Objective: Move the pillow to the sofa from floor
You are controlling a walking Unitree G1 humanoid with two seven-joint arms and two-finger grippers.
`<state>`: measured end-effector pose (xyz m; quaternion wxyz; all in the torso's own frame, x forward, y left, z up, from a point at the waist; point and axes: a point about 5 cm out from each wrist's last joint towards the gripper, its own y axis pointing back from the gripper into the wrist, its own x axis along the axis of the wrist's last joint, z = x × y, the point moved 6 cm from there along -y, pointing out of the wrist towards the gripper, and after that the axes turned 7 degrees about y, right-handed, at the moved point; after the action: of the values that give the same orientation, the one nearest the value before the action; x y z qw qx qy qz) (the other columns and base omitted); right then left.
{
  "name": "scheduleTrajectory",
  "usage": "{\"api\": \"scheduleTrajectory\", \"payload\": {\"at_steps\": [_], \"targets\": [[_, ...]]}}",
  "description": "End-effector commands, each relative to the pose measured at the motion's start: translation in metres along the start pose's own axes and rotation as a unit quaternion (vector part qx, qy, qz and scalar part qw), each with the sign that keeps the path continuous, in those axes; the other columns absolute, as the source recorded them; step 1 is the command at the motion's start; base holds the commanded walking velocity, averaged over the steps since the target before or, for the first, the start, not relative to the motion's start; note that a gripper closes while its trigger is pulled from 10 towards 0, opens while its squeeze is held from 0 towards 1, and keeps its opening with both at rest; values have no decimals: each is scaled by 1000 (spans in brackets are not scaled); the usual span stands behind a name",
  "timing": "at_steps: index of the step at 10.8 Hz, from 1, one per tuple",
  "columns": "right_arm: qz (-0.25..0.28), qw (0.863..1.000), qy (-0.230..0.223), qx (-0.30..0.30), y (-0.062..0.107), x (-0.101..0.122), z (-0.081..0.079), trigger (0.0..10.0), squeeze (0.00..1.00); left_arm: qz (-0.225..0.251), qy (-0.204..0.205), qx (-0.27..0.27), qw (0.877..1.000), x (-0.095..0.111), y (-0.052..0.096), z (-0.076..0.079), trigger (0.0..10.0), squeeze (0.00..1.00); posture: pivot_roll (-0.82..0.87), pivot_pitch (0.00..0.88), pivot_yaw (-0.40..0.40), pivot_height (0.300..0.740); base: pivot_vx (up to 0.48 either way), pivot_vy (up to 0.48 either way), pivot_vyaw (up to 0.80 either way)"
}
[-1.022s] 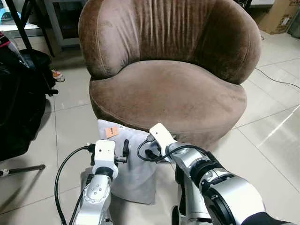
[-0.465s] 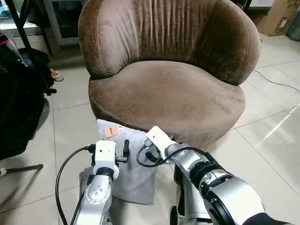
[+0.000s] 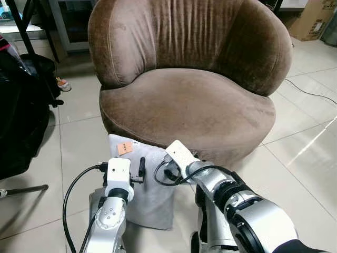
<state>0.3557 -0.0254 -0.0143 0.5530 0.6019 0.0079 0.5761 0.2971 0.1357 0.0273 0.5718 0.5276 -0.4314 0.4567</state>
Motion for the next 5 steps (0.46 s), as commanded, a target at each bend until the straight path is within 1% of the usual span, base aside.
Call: {"api": "scheduleTrajectory", "payload": {"at_steps": [1, 2, 5], "targets": [[-4, 1000, -12, -20, 2, -3, 13, 10000, 1000, 0, 0, -4, 1000, -1, 1, 4, 10000, 0, -30, 0, -111, 435, 0, 0, 0], [-2, 999, -22, -31, 3, -4, 18, 10000, 1000, -1, 0, -5, 1000, -1, 1, 4, 10000, 0, -35, 0, -109, 435, 0, 0, 0], [-3, 999, -22, -26, 2, -4, 11, 10000, 1000, -1, 0, -8, 1000, -1, 0, 7, 10000, 0, -33, 0, -109, 435, 0, 0, 0]]}}
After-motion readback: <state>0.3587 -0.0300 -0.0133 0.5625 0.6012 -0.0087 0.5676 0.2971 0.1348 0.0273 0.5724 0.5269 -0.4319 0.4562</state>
